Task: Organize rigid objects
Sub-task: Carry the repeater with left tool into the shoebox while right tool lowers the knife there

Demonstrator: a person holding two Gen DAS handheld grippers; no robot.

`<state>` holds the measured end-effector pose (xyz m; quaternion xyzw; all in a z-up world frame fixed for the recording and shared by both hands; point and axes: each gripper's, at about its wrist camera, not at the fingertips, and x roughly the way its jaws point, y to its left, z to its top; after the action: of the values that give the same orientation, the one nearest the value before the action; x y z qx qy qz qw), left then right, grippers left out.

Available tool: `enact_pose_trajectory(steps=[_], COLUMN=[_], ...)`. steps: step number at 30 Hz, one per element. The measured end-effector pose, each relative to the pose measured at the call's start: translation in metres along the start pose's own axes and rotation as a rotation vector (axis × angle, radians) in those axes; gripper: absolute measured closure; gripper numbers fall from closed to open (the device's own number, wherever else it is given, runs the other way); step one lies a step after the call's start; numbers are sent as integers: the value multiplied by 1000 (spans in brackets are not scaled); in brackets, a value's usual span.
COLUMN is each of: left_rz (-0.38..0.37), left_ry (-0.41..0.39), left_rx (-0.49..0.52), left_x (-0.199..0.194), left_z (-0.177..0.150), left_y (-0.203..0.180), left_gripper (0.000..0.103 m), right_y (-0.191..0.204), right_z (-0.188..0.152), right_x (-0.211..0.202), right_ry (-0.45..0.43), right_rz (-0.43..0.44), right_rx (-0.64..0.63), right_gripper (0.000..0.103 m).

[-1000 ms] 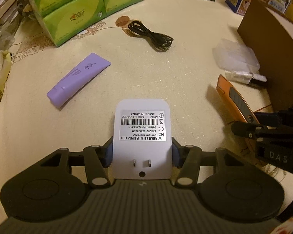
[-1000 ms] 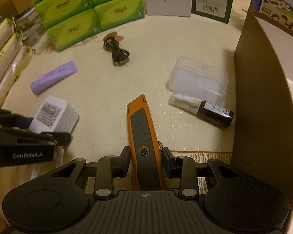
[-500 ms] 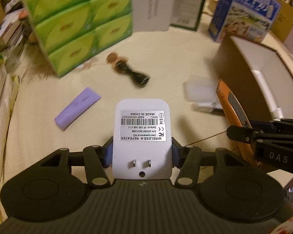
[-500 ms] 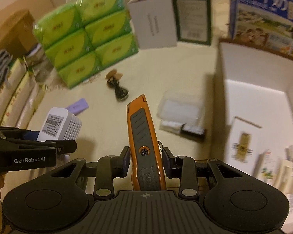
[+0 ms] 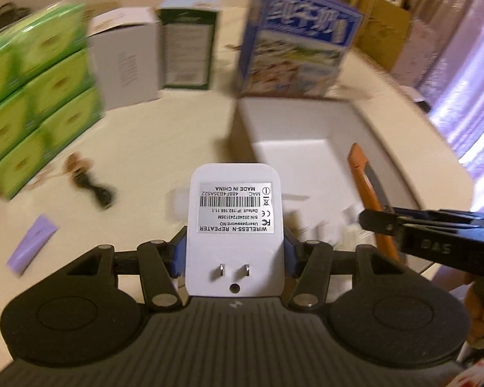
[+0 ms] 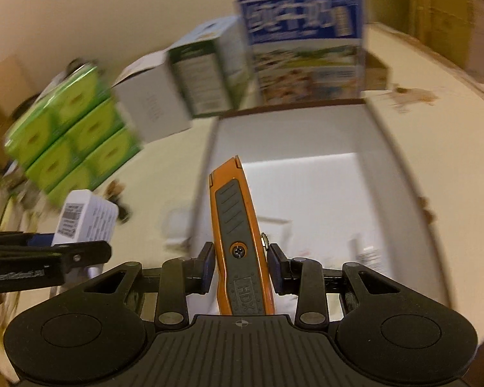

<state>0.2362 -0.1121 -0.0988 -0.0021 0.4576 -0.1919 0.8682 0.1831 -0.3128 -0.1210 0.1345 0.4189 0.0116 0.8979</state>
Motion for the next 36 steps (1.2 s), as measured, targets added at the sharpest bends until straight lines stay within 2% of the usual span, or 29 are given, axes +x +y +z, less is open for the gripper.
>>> enact_pose_trajectory(steps=[5,8,19,27,36], left_rz=[-86,-104,-14,49,53], left_ry=[-18,-10,38,139,146], left_rx=[18,43,123,128,94], left_x=[26,51,145,208,231], left_z=[34,53,99,105,110], left_y=[-41,-59,-82,-82,-80], left_gripper=[52,51,51,51,52], right_y=[-39,-56,-95,-97,-103], right_z=[28,40,62,71,75], right_x=[4,16,83,125,150], right_ry=[-33,-27,51,107,137], right_rz=[-44,-55,-88,-112,-99], right_rx=[38,52,32,-7,22], right_gripper=[71,71,71,71,71])
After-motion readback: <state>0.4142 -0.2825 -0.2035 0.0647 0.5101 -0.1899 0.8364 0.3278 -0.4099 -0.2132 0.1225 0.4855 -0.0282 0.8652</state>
